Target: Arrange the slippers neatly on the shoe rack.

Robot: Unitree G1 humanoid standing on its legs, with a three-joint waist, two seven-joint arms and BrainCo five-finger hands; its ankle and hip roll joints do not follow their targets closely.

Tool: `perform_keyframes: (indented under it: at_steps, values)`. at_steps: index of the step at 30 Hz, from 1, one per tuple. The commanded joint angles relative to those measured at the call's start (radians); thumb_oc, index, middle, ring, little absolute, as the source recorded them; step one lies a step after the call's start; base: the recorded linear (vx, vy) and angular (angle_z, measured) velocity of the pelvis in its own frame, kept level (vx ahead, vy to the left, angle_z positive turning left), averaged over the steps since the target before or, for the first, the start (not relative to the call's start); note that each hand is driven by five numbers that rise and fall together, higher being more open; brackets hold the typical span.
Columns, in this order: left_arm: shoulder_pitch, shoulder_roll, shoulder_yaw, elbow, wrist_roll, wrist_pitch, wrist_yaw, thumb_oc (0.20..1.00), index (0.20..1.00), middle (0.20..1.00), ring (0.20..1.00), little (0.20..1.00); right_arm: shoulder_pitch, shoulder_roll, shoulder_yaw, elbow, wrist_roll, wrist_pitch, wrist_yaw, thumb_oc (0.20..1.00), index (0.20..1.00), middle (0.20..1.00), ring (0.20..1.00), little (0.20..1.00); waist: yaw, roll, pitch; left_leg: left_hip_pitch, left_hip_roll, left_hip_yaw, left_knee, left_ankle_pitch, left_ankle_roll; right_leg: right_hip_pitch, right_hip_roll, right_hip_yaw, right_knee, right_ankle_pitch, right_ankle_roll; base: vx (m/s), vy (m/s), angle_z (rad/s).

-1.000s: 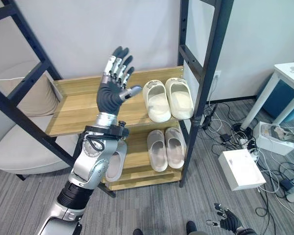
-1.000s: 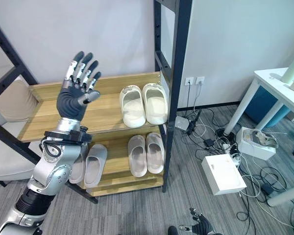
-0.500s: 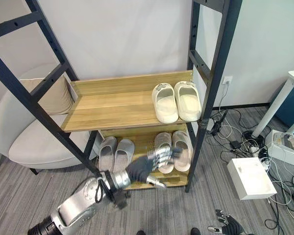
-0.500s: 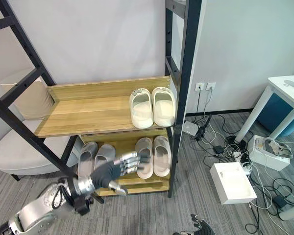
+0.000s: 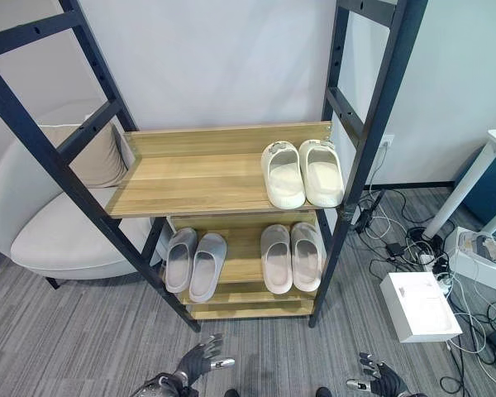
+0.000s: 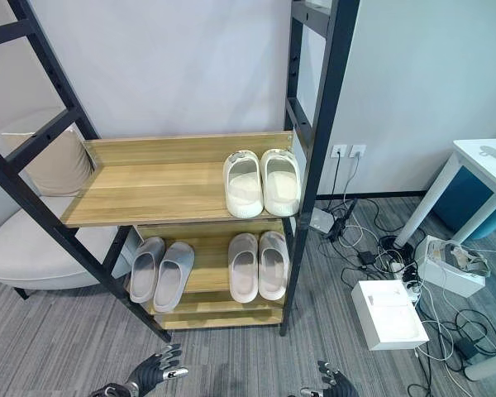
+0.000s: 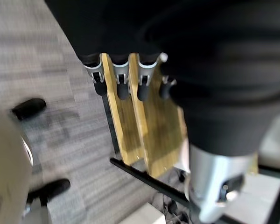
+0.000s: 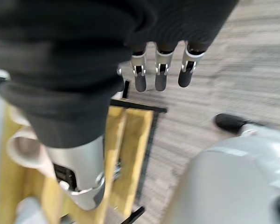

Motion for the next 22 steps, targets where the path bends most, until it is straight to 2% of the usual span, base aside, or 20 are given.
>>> perform_keyframes:
  at_steps: [1, 5, 22]
  values:
    - [-0.155, -0.048, 0.088, 0.174, 0.089, -0.035, 0.078, 1.0, 1.0, 1.0, 1.0, 1.0, -0.068, 0.029, -0.035, 0.069, 0.036, -0.006, -0.028, 1.0, 1.0, 1.0, 1.0, 1.0, 0.004, -0.02, 0.023, 0.069, 0.01, -0.039, 0.001, -0.068, -0.026, 0.011, 0.026, -0.019, 0.001, -0.052, 0.025, 0.0, 0.0, 0.0]
    - [-0.184, -0.103, 0.135, 0.303, 0.045, -0.035, 0.102, 1.0, 1.0, 1.0, 1.0, 1.0, -0.103, 0.038, -0.047, 0.132, 0.043, -0.009, -0.044, 1.0, 1.0, 1.0, 1.0, 1.0, 0.008, -0.025, 0.018, 0.07, 0.008, -0.041, 0.001, -0.069, -0.024, 0.012, 0.027, -0.019, 0.001, -0.052, 0.023, 0.0, 0.0, 0.0]
    - [-0.233, -0.144, 0.122, 0.364, 0.066, -0.043, 0.14, 1.0, 1.0, 1.0, 1.0, 1.0, -0.234, 0.084, -0.034, 0.232, 0.077, -0.02, -0.09, 1.0, 1.0, 1.0, 1.0, 1.0, 0.034, -0.027, 0.01, 0.076, 0.005, -0.056, 0.001, -0.072, -0.021, 0.026, 0.023, -0.033, 0.001, -0.058, 0.019, 0.0, -0.001, 0.03]
